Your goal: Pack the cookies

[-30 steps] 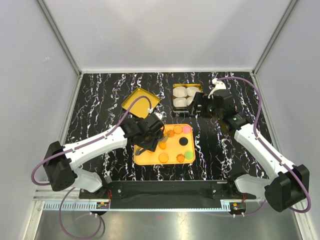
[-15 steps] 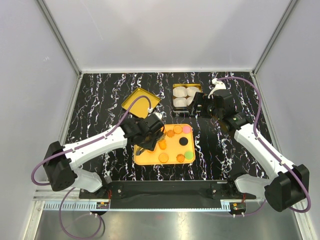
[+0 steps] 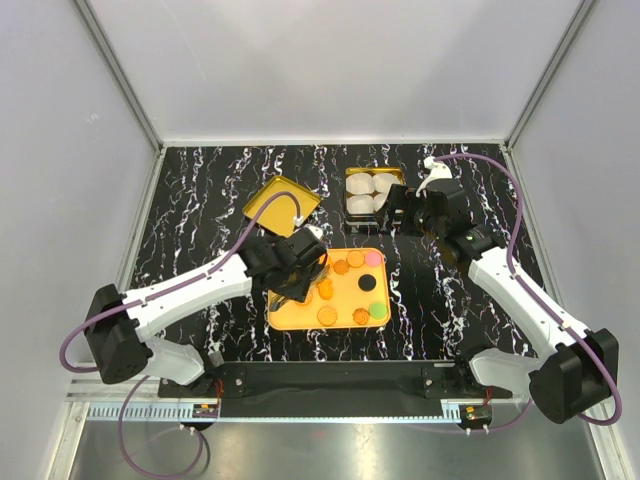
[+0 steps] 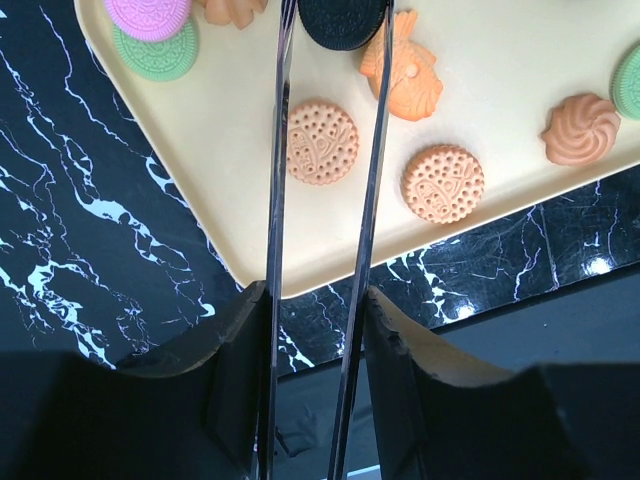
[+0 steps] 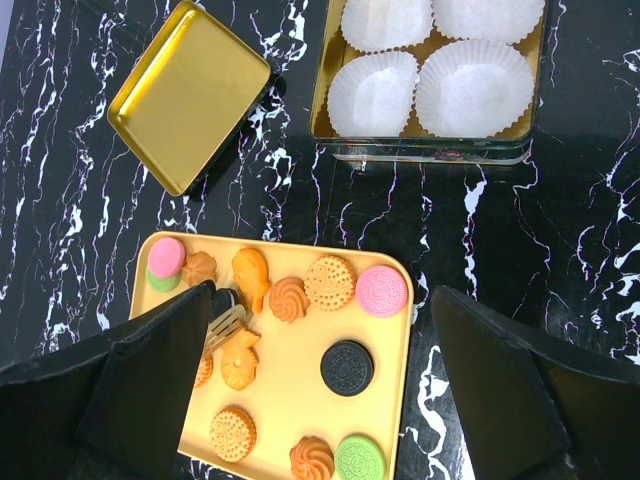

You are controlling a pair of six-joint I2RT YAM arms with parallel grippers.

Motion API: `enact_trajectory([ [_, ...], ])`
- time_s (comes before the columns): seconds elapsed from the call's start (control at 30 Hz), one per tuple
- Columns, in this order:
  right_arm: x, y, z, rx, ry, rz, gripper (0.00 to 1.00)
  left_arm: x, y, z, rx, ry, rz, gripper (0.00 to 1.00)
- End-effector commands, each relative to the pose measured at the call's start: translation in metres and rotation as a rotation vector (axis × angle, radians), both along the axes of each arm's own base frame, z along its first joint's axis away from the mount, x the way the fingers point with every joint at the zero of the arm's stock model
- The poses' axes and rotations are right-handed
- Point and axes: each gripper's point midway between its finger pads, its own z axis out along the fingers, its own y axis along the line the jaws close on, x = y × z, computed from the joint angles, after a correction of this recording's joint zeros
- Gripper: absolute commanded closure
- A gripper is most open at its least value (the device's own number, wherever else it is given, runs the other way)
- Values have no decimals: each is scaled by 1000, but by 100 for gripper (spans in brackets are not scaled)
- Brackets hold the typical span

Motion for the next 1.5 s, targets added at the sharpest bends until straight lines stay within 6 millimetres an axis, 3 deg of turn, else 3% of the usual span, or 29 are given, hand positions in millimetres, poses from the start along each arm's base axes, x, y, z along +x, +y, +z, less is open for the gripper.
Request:
enact_trajectory([
  [0.0,3,1,6,-9,-25,6,0,7,-7,29,-75,-69,6,57],
  [0.37,3,0,7,-8,-28,4,0,6,-7,42,-98,-83,5,58],
  [0.97,5,0,9,-14,-30,6,0,13,-23,55,-130,-89,-27,58],
  [1.23,5,-2,16,-13,-44,-11,0,40,-39,72,-129,-146,-29,58],
  [1.4,3,-16,30,-21,-86,-76,0,73,-55,93,-160,-206,-22,58],
  [1.43,3,-17,35,-16,-97,-83,0,82,-58,90,-147,-204,-16,58],
  [1.47,2,-18,39,-9,-104,-89,0,92,-65,104,-170,-234,-13,58],
])
